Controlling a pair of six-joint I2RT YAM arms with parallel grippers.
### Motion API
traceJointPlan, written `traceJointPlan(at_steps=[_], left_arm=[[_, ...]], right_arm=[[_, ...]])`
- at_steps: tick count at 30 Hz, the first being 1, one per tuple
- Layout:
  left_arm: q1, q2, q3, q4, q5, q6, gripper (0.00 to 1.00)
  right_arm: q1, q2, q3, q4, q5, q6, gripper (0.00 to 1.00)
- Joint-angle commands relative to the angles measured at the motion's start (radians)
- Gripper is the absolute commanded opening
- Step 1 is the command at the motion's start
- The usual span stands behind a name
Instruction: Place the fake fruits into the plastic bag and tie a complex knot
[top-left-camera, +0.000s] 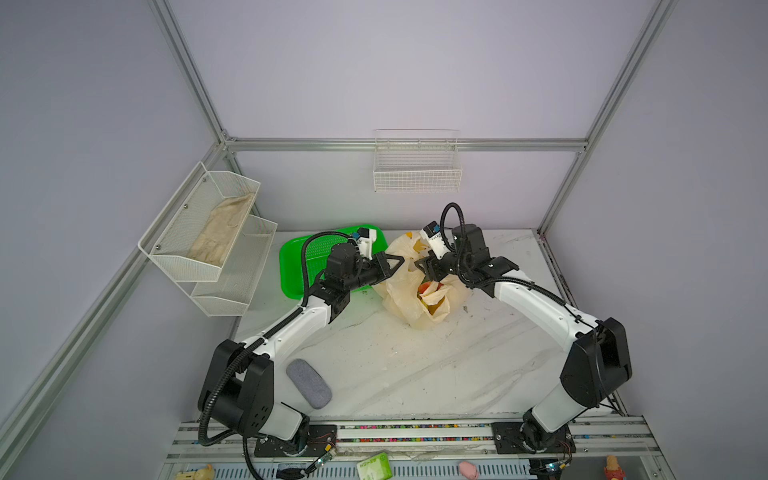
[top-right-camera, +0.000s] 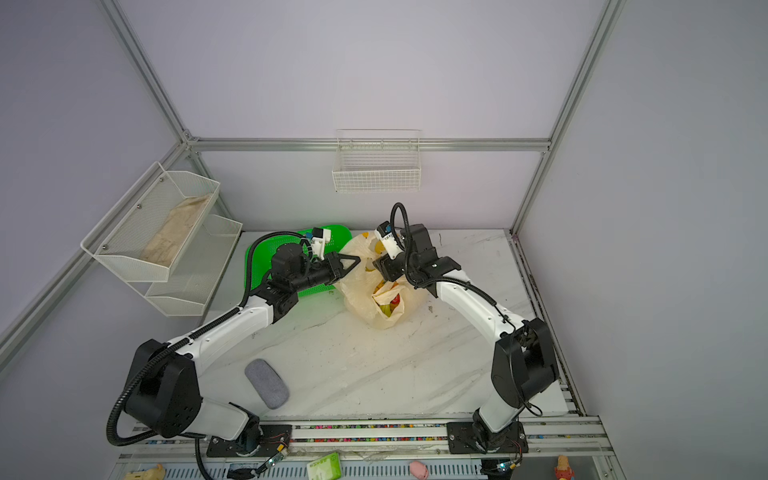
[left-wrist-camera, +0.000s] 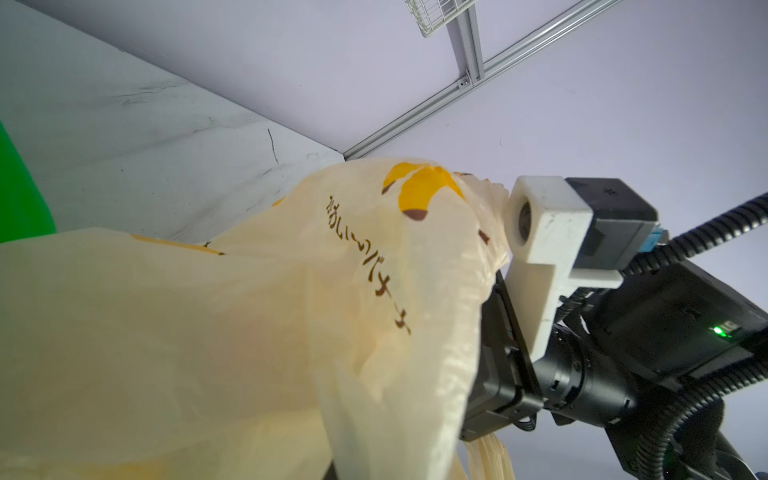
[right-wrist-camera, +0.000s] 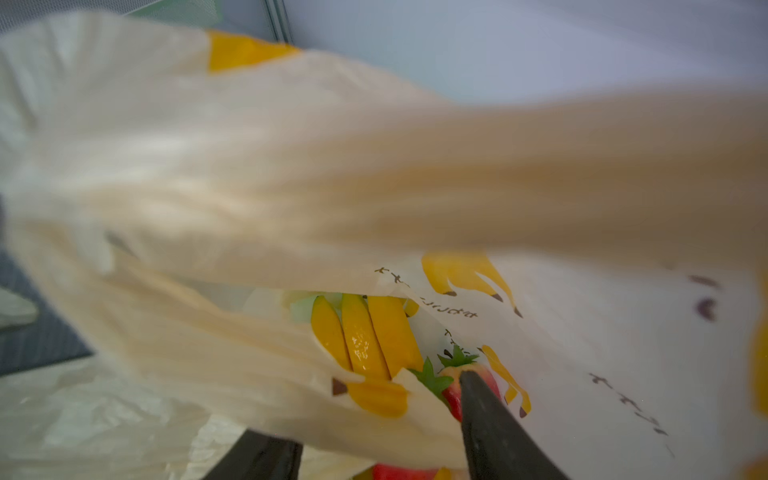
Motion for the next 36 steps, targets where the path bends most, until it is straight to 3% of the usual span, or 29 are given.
traceJointPlan(at_steps=[1,4,10,13,17,19,22,28,31,36], left_arm=[[0.000,-0.022,-0.008,0.022,0.017,0.029,0.00],[0.000,-0.019,-0.007,0.022,0.017,0.032,0.00],[0.007,-0.016,-0.005,-0.012,-0.020,0.059,0.00],[0.017,-0.010,-0.002,-0.040,-0.065,0.099,0.00],[0.018,0.011,0.031,-0.116,-0.133,0.187,0.08],[0.018,0.019,0.047,-0.151,-0.154,0.225,0.17],[0.019,-0.003,0.052,-0.191,-0.213,0.277,0.38],[0.018,-0.169,0.029,-0.301,-0.397,0.403,0.61],[0.016,-0.264,0.004,-0.331,-0.452,0.457,0.64],[-0.025,-0.372,-0.004,-0.315,-0.374,0.534,0.62]], right_arm=[[-0.003,0.006,0.010,0.033,-0.087,-0.062,0.53],[-0.002,0.011,-0.005,0.078,-0.139,-0.072,0.41],[-0.008,-0.024,0.001,0.038,-0.110,-0.031,0.01],[-0.012,-0.059,0.023,-0.026,-0.159,0.044,0.00],[-0.015,-0.108,0.028,-0.059,-0.334,0.201,0.00],[-0.020,-0.122,0.023,-0.055,-0.409,0.279,0.00],[-0.020,-0.141,0.009,-0.024,-0.493,0.371,0.00],[-0.025,-0.167,-0.039,0.126,-0.558,0.603,0.00],[-0.024,-0.177,-0.051,0.197,-0.579,0.686,0.00],[-0.024,-0.185,-0.079,0.383,-0.608,0.874,0.00]])
